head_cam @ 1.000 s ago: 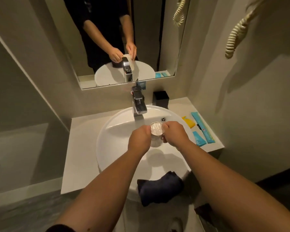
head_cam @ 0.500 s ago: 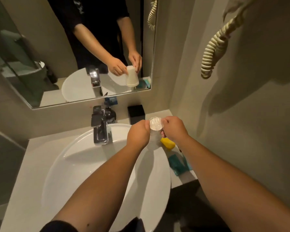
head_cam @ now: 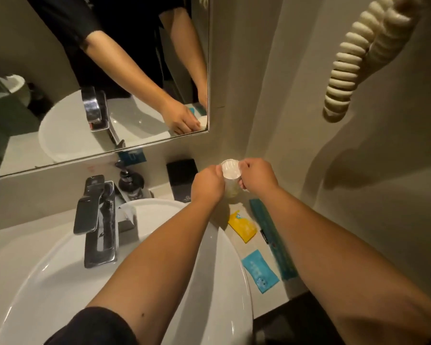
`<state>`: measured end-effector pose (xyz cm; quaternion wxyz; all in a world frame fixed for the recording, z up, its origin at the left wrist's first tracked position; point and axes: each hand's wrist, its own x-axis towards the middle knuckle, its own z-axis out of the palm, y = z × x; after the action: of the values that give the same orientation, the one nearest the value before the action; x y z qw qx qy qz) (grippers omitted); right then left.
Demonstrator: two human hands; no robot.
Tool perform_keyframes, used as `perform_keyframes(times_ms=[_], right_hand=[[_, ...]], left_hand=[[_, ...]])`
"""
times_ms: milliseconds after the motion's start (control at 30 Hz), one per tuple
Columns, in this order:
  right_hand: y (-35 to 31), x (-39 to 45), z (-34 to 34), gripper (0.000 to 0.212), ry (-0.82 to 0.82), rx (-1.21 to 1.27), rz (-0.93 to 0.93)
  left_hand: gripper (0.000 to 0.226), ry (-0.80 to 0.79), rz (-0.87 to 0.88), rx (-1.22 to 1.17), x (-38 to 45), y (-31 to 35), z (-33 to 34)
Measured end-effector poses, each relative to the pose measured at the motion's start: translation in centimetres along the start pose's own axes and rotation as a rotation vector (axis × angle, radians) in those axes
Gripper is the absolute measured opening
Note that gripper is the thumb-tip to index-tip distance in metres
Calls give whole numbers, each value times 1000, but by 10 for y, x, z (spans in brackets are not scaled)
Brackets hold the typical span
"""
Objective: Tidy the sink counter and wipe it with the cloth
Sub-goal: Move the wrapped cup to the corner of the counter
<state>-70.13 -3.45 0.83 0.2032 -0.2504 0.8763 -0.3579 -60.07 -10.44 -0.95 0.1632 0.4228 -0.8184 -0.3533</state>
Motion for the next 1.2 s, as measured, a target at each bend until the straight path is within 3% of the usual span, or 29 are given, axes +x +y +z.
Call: perform_keyframes(times_ms=[467, 900, 1000, 1100, 1200], right_hand=[[29, 56, 22, 34, 22, -88, 0], [39, 53, 24, 32, 63, -111, -61], [46, 29, 17, 21, 133, -130, -134], [59, -6, 10, 26, 176, -188, -161], [74, -42, 11, 30, 70, -362, -165]], left_hand=[[44, -10, -114, -1, 46, -11, 45], [47, -11, -169, -21, 39, -7, 47], [42, -58, -58, 21, 13, -8, 39], [34, -149, 148, 247, -20, -23, 19], [41, -170, 393, 507, -41, -50, -3]])
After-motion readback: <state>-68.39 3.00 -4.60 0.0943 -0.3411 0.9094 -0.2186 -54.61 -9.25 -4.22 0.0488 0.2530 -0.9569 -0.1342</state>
